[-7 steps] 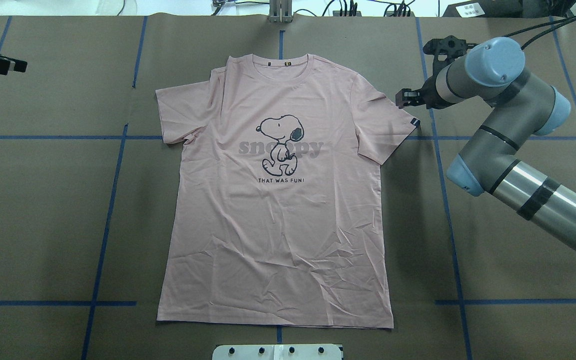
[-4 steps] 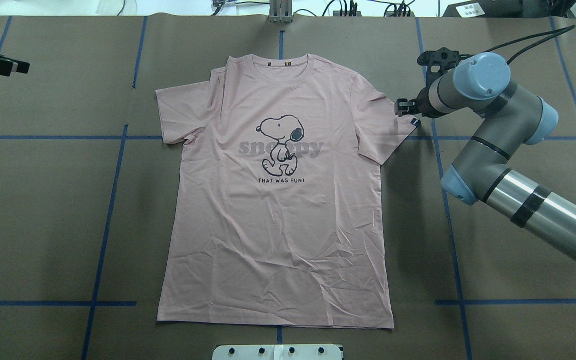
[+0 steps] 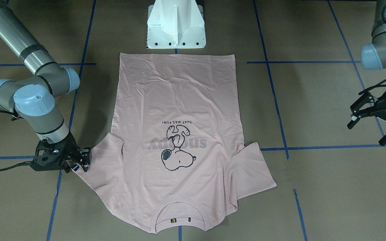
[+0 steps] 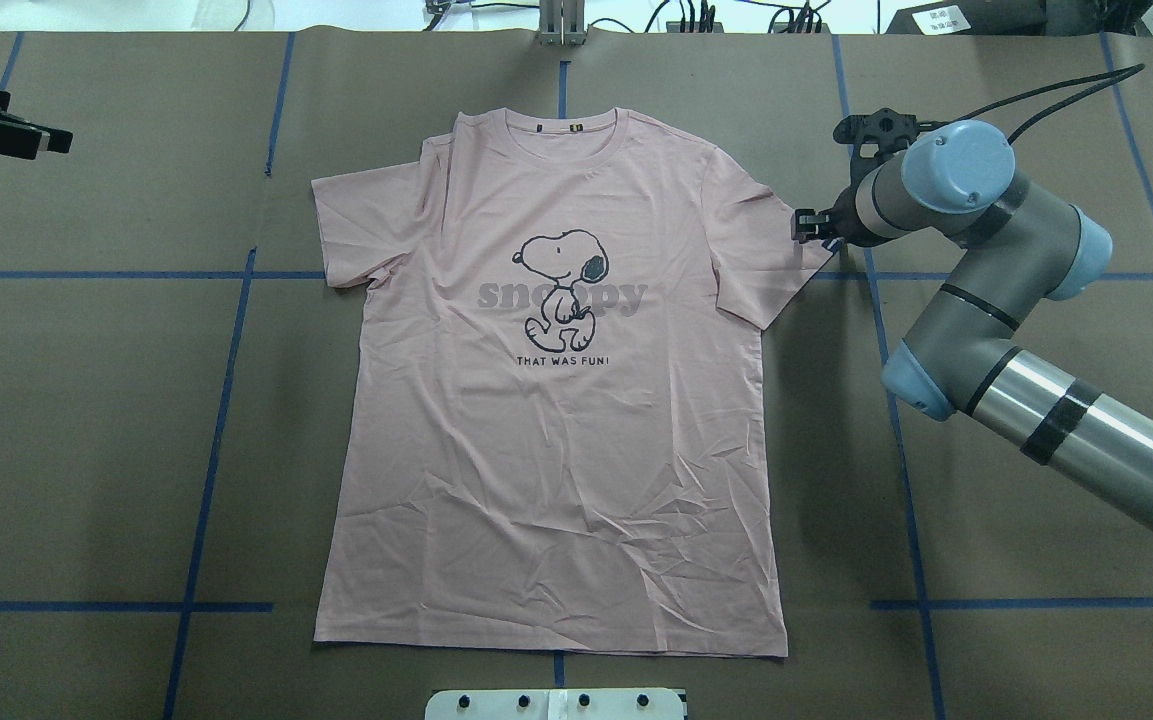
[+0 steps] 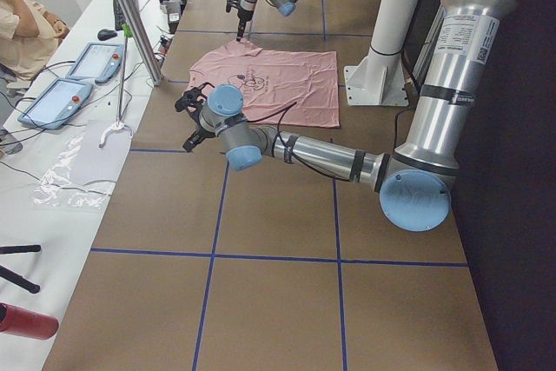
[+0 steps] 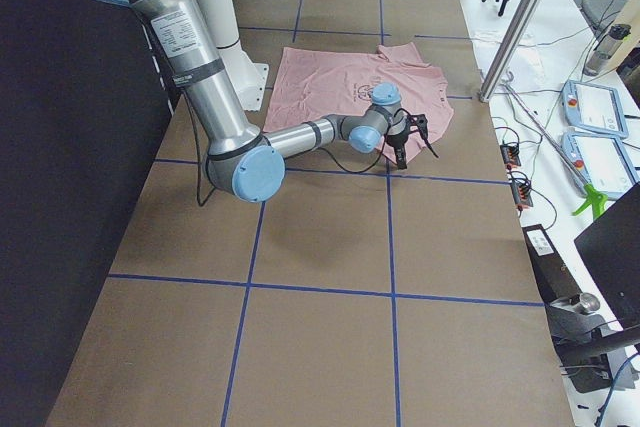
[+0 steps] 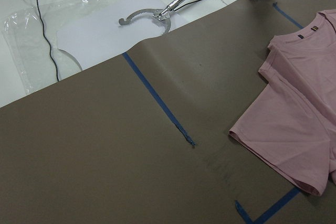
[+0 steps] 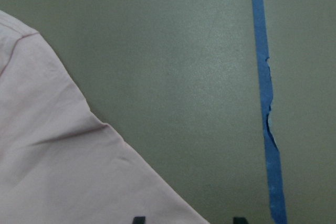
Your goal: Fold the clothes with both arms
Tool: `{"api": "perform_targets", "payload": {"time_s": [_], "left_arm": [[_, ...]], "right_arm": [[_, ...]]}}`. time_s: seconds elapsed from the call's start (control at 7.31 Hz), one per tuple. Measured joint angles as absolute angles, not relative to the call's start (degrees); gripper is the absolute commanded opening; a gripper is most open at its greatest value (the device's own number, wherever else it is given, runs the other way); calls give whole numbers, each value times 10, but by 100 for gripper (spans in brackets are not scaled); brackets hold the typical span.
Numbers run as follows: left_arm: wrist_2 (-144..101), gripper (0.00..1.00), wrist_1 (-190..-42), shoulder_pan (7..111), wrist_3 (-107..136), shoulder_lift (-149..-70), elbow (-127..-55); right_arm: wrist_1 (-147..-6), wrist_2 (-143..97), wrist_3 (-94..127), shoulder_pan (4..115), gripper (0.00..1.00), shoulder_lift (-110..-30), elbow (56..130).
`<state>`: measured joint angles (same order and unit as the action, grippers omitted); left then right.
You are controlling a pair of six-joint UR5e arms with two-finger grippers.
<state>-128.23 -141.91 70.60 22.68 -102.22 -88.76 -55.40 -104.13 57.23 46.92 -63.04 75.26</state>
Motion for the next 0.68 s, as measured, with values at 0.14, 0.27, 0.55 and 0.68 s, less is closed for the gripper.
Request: {"api": "perform_targets", "payload": {"time_s": [0.14, 0.27, 0.55, 0.68], "left_arm": [[-1282, 100, -1420, 705, 227, -1022, -888], [-1282, 100, -1421, 705, 227, -1022, -888], [-1281, 100, -1424, 704, 227, -1022, -888], [-1281, 100, -1424, 703, 227, -1021, -888]], "right_arm": [[-554, -1041, 578, 469, 63, -631, 754], [-553, -1041, 581, 468, 61, -632, 756], [-553, -1041, 583, 467, 59, -634, 756], [-553, -1041, 583, 467, 48, -636, 755]]}}
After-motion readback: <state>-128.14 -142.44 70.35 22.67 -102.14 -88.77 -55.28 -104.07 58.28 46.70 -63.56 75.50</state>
